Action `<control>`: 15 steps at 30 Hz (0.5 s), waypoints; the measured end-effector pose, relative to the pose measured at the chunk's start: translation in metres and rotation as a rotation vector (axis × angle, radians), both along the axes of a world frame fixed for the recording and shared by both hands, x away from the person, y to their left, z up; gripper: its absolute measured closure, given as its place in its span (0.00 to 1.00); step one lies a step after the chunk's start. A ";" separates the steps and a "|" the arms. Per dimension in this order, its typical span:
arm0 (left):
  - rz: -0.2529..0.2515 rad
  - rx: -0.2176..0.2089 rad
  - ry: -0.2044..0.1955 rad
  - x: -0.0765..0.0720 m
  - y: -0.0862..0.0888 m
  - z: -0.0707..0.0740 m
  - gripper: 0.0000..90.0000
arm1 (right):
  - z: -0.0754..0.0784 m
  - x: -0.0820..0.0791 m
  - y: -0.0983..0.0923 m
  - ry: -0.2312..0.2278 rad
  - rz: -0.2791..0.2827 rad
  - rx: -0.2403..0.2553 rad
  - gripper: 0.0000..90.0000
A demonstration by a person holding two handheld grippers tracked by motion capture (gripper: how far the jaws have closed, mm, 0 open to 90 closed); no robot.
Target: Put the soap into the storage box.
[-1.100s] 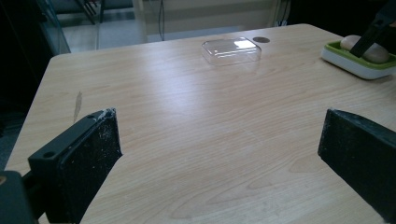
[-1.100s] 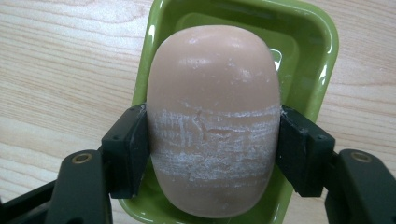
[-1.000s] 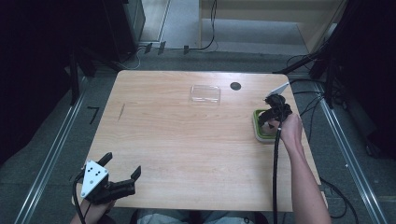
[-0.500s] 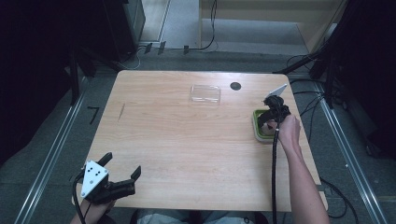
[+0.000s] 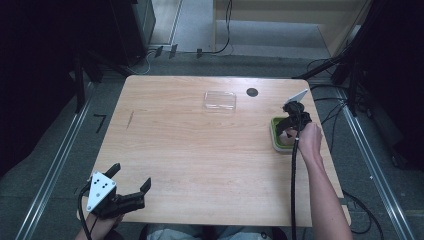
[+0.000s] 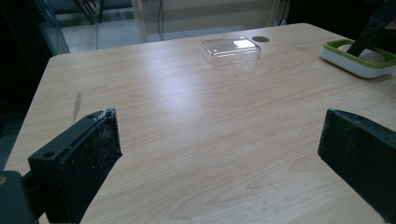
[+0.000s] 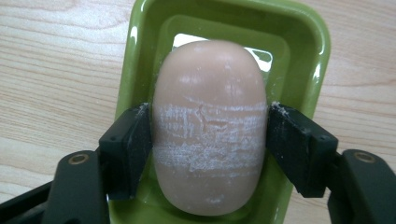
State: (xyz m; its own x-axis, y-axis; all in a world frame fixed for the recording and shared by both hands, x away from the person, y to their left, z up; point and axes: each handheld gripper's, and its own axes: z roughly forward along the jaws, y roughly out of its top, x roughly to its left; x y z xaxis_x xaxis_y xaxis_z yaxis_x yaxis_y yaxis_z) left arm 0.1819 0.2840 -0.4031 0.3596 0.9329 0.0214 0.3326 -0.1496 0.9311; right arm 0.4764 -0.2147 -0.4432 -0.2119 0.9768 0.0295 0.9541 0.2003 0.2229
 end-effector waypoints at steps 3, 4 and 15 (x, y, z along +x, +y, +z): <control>-0.002 -0.004 -0.002 0.000 0.000 0.000 0.00 | 0.005 -0.001 0.002 -0.011 0.002 0.002 0.34; -0.002 -0.005 -0.002 0.000 0.000 0.000 0.00 | 0.006 -0.002 0.002 -0.012 0.003 0.000 0.34; -0.011 0.004 -0.007 0.001 -0.003 0.000 0.00 | 0.019 -0.013 0.008 -0.011 0.048 -0.011 0.26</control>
State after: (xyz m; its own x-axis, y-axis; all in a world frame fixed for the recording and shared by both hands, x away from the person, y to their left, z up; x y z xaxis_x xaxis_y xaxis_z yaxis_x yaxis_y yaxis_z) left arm 0.1832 0.2806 -0.4028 0.3700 0.9286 0.0279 0.3241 -0.1571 0.9329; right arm 0.4637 -0.2067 -0.4238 -0.2589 0.9658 0.0160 0.9407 0.2484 0.2310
